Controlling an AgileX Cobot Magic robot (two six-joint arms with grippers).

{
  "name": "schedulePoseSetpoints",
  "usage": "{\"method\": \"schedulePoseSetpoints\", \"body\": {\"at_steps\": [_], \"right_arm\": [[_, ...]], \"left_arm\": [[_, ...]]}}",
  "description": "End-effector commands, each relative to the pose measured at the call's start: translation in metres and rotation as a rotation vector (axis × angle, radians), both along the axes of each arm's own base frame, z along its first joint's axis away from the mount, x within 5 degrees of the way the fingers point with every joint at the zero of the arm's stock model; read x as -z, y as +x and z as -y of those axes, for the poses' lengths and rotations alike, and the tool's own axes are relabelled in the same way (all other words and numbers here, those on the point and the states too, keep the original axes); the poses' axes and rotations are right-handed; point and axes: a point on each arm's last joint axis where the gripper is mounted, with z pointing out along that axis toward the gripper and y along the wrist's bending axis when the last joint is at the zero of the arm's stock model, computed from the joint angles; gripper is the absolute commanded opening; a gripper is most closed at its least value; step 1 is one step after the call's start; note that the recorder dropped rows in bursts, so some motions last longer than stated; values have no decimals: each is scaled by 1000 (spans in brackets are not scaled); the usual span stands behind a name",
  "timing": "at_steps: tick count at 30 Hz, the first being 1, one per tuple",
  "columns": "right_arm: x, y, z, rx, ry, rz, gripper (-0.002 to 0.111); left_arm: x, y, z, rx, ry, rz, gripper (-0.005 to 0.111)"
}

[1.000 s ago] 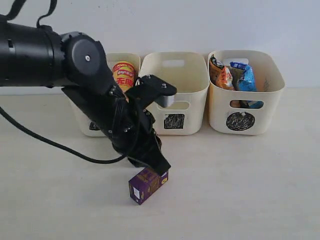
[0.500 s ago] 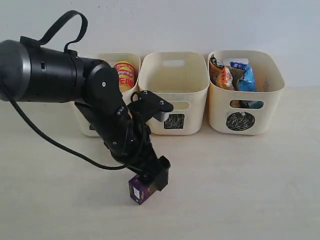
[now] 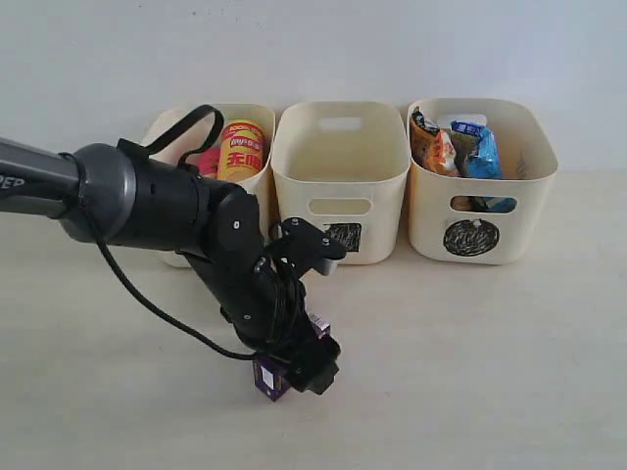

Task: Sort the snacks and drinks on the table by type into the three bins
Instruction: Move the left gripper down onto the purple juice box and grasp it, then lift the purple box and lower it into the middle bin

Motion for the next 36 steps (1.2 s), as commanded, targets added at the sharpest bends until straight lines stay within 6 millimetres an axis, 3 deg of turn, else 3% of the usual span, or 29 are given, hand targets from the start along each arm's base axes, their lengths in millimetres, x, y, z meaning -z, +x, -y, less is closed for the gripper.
{"method": "schedulePoseSetpoints", "body": {"at_steps": [1, 3, 4, 12, 15, 18, 26, 33, 36], "right_arm": [[1, 0, 0, 1, 1, 6, 0], [1, 0, 0, 1, 1, 6, 0], [1, 0, 0, 1, 1, 6, 0], [1, 0, 0, 1, 1, 6, 0], [1, 0, 0, 1, 1, 6, 0], [1, 0, 0, 1, 1, 6, 0], [1, 0, 0, 1, 1, 6, 0], [1, 0, 0, 1, 1, 6, 0], [1, 0, 0, 1, 1, 6, 0]], "left_arm": [[3, 3, 3, -19, -28, 34, 62], [3, 2, 3, -16, -24, 29, 18], [3, 2, 2, 3, -14, 25, 5], [1, -2, 1, -12, -6, -10, 4], [-11, -6, 3, 0, -12, -7, 4], [-35, -13, 7, 23, -47, 34, 4], [-131, -11, 18, 38, -239, 268, 4], [-172, 15, 35, 58, -322, 471, 4], [-181, 46, 48, 49, -376, 616, 4]]}}
